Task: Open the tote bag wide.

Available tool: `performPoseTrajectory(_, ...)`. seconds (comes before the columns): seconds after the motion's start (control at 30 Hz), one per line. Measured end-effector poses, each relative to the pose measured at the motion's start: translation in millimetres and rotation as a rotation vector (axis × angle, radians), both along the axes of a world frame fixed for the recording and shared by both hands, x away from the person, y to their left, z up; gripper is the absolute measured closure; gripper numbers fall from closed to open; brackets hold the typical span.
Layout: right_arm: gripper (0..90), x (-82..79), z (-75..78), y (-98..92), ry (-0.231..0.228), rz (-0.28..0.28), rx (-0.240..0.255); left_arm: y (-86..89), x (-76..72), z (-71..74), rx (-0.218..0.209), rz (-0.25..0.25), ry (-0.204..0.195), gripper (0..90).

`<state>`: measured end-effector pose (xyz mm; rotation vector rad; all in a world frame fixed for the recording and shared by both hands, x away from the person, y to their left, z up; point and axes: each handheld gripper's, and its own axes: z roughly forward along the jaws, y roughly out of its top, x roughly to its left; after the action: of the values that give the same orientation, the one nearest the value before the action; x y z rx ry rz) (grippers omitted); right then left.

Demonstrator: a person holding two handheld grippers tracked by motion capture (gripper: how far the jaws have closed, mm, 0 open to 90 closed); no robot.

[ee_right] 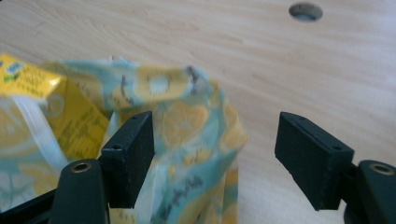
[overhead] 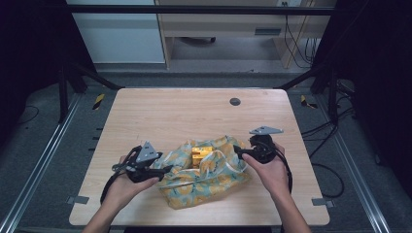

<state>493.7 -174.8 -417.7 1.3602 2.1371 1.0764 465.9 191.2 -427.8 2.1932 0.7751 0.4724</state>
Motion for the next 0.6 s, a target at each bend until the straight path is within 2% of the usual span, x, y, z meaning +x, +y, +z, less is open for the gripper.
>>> performPoseTrajectory(0.17,27.4,-10.5,-14.5,0.1,0.026,-0.017,0.044,-18.3,16.9,-12.1,-0.012,-0.018,0.037,36.7)
performPoseTrajectory(0.27,24.1,-15.0,-25.4,4.7,0.052,-0.017,0.028,-25.2,22.8,-18.0,0.009,-0.026,0.058,36.8)
performPoseTrajectory(0.33,23.9,-17.2,-32.6,6.3,0.071,-0.017,0.018,-27.7,25.2,-20.8,0.033,-0.035,0.079,41.6)
performPoseTrajectory(0.4,32.3,-19.2,-38.3,7.2,0.087,-0.002,0.02,-28.5,25.6,-21.3,0.05,-0.059,0.09,58.8)
performPoseTrajectory(0.43,38.2,-20.7,-39.9,7.8,0.093,0.013,0.021,-28.6,25.7,-21.3,0.061,-0.06,0.094,63.7)
performPoseTrajectory(0.47,47.2,-22.4,-40.4,8.5,0.095,0.027,0.022,-28.6,25.8,-21.5,0.07,-0.061,0.097,72.4)
performPoseTrajectory(0.57,74.3,-26.8,-40.1,10.4,0.087,0.068,0.023,-27.5,26.6,-20.5,0.095,-0.036,0.091,87.2)
performPoseTrajectory(0.6,79.6,-28.0,-39.5,10.2,0.084,0.085,0.019,-26.4,26.8,-19.3,0.098,-0.024,0.082,89.3)
